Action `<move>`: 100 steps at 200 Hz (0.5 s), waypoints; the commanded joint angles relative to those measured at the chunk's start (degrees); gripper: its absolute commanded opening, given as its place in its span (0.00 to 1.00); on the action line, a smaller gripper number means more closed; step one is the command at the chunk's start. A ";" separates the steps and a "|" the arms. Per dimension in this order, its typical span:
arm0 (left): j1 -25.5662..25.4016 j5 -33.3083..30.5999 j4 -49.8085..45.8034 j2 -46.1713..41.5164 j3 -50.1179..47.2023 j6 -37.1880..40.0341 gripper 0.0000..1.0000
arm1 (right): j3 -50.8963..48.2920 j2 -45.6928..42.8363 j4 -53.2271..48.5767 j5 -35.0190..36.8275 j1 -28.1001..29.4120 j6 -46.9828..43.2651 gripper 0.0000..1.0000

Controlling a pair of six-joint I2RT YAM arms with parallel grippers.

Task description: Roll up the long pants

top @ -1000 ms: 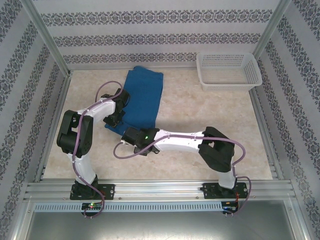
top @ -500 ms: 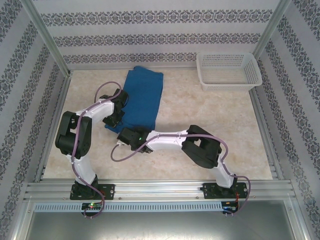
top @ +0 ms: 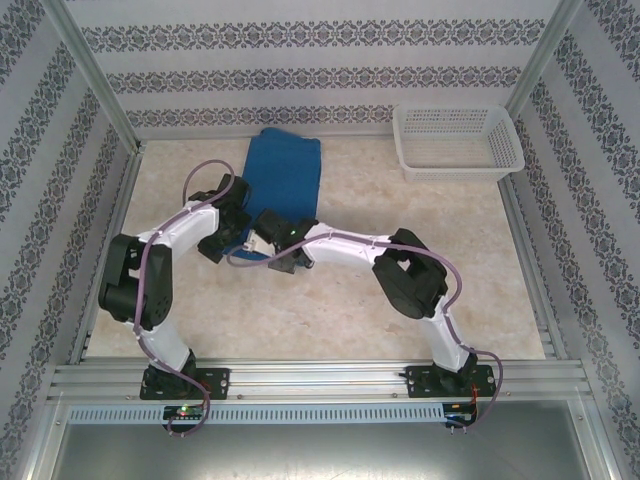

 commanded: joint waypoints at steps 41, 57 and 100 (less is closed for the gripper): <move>0.47 -0.27 -3.14 -10.58 -0.53 0.86 1.00 | 9.97 0.49 -15.16 -23.86 -5.93 10.44 0.00; 0.41 0.39 -2.58 -12.10 -2.30 0.06 1.00 | 13.83 2.93 -19.02 -29.60 -7.44 11.91 0.00; -0.58 2.67 0.84 -12.89 -8.60 -3.36 1.00 | 18.77 6.65 -21.96 -43.87 -11.54 18.04 0.00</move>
